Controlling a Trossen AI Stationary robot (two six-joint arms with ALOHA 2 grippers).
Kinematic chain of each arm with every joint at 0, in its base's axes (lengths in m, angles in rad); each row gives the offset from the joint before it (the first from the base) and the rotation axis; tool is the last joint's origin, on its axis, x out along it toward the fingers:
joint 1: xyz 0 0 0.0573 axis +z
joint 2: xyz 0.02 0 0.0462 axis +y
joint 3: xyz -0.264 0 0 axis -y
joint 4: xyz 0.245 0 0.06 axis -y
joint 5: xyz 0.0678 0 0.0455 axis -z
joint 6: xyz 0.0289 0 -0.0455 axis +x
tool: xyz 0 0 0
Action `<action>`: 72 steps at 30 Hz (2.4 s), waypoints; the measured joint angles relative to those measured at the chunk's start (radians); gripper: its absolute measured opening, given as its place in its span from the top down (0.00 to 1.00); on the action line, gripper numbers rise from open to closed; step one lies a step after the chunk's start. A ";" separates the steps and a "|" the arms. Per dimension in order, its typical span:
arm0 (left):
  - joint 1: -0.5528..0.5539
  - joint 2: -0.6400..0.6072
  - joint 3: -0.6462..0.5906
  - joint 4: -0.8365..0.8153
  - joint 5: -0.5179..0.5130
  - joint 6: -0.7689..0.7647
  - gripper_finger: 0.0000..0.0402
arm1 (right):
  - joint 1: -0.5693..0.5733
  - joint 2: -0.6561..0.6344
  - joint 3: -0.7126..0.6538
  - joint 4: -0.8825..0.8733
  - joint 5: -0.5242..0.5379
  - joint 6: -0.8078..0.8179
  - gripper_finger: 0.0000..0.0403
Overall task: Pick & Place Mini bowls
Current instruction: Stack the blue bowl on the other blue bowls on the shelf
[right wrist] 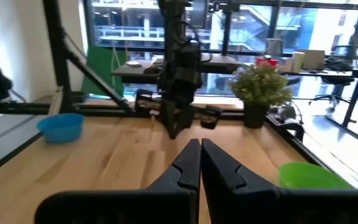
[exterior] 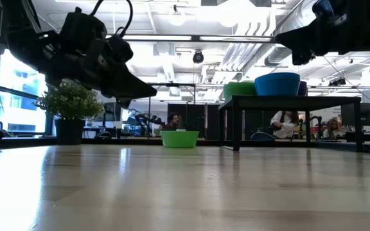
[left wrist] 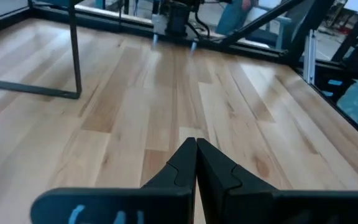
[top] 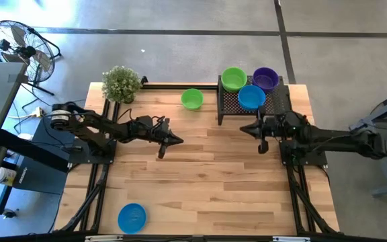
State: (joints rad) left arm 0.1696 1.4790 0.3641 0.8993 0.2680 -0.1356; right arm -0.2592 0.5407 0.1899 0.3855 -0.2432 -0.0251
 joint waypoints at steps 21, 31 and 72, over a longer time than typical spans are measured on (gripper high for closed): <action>-0.223 -0.101 0.388 -0.975 -0.155 0.072 0.99 | 0.145 0.001 -0.108 0.181 0.016 -0.052 0.99; -0.467 -0.067 0.612 -1.471 -0.174 -0.118 0.76 | 0.145 0.002 -0.108 0.165 0.016 -0.054 0.99; -0.906 0.177 0.608 -1.538 -0.088 -0.494 0.89 | 0.144 0.016 -0.108 0.127 0.036 -0.085 1.00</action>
State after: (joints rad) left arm -0.7368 1.6558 0.9722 -0.6389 0.1801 -0.6300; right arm -0.1150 0.5568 0.0822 0.5126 -0.2076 -0.1098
